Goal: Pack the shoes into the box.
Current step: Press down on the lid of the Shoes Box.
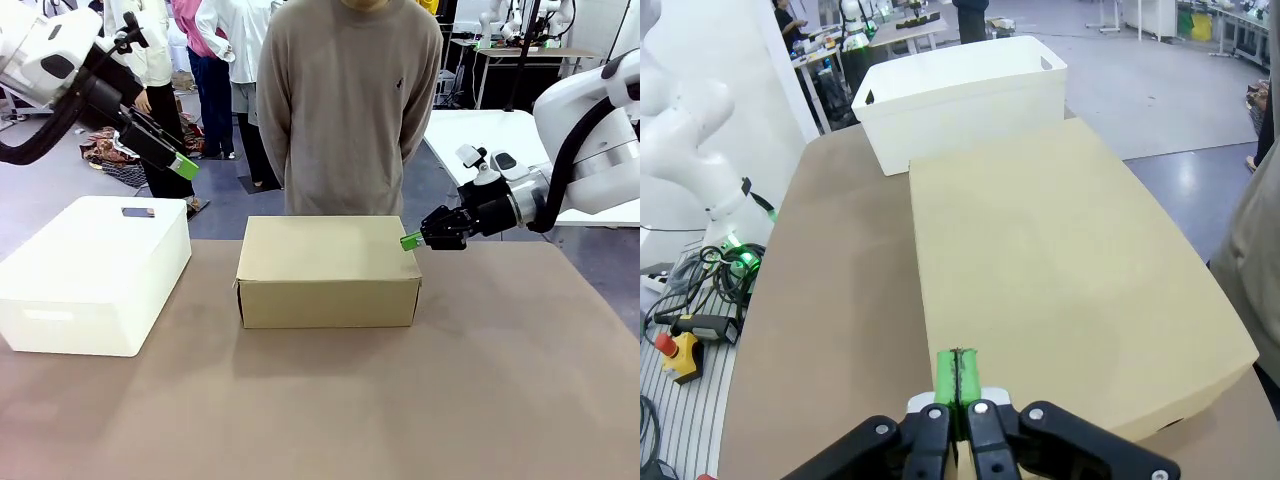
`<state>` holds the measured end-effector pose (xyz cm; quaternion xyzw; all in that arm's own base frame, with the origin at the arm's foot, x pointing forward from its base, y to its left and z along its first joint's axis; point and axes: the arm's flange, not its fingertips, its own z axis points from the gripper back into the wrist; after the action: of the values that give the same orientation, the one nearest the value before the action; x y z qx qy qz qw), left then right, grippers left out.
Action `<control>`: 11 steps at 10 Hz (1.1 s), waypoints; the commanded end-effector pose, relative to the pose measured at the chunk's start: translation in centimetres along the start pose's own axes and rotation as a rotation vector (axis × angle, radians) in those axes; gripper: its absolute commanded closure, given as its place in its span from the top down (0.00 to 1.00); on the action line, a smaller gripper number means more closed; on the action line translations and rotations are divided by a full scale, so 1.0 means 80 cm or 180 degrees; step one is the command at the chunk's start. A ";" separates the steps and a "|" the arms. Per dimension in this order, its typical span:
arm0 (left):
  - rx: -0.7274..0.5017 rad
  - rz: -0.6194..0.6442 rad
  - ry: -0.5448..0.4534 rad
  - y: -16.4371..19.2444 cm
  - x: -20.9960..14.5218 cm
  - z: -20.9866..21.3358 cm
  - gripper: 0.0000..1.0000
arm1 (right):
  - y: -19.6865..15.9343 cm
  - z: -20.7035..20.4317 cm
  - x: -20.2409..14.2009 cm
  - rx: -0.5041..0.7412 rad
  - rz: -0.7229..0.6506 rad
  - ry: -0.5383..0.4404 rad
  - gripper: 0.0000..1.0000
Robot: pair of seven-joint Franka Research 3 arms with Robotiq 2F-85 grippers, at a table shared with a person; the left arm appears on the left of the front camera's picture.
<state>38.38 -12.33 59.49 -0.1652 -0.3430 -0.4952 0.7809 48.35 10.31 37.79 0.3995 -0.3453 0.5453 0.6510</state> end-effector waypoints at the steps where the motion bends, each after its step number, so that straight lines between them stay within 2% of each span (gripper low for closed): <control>1: -0.0050 -0.0002 -0.0054 0.001 -0.001 0.000 1.00 | 0.003 0.009 0.014 -0.0106 -0.0032 0.0103 0.00; 5: -0.0050 -0.0002 -0.0054 0.001 -0.001 0.000 1.00 | 0.044 0.056 0.073 -0.0281 -0.0299 0.0661 0.00; 7: -0.0050 -0.0002 -0.0054 0.001 -0.001 0.000 1.00 | 0.068 0.072 0.095 -0.0284 -0.0609 0.0841 0.40; 10: -0.0050 -0.0002 -0.0054 0.001 -0.001 0.000 1.00 | 0.106 0.085 0.119 -0.0616 -0.0914 0.1002 1.00; 11: -0.0050 -0.0002 -0.0054 0.001 -0.001 0.000 1.00 | 0.118 0.087 0.127 -0.0752 -0.0942 0.1032 1.00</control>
<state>38.39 -12.34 59.47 -0.1653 -0.3428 -0.4952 0.7810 41.81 8.53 50.84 0.2948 -0.2387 0.4734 0.7950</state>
